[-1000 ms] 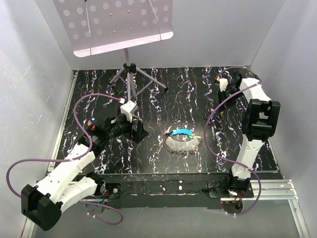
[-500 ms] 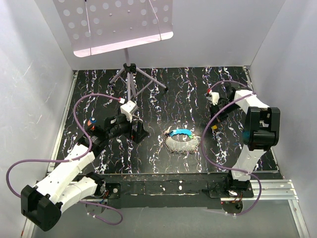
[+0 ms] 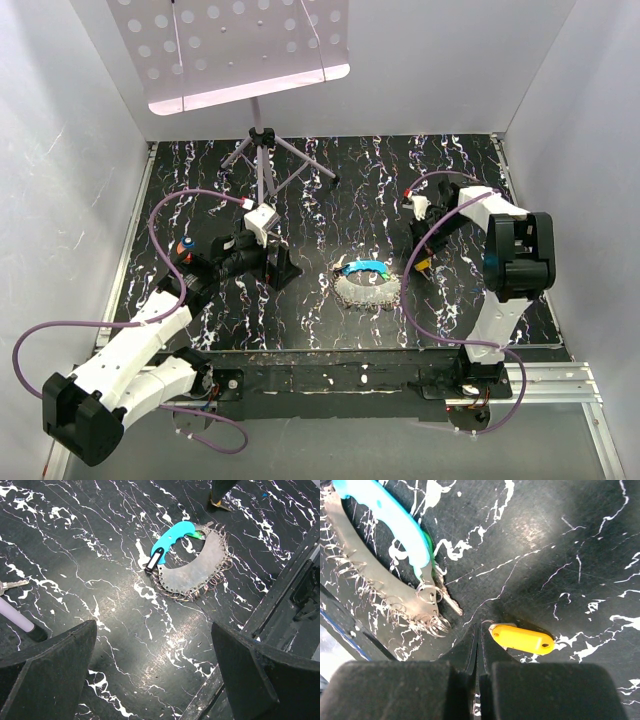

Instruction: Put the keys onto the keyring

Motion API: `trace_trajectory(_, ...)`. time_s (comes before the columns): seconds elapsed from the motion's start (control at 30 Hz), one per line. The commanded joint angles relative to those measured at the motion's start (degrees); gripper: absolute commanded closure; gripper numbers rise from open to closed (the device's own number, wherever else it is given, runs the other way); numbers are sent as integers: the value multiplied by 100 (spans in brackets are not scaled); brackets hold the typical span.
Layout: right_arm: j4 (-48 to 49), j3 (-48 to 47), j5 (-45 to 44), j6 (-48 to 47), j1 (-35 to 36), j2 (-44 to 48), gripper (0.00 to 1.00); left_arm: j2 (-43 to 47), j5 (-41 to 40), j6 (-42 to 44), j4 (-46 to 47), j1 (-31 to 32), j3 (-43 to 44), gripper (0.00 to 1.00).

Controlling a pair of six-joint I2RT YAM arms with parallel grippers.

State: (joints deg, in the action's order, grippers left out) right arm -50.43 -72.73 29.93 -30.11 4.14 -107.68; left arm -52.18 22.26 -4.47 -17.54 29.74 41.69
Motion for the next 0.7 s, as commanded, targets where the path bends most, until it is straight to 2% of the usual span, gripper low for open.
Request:
trace_trajectory(0.0,253,-171,-224,417,8,-130,98,33,138,25,145,-21,-73,1)
trace_trajectory(0.17,350,-400,-514,655,-10,-96,94,85,164,-10,154,-21,-126,0)
trace_trajectory(0.3,385,-479,-603,752,-115,10,79,173,138,-28,198,-21,-179,1)
trace_trajectory(0.43,455,-479,-629,752,-264,203,71,243,121,-89,242,-12,-249,1)
trace_trajectory(0.53,421,-392,-305,560,-352,413,69,314,129,-194,286,-12,-293,1)
trace_trajectory(0.67,341,3,354,-326,-353,1001,66,603,147,-501,304,-12,-425,1)
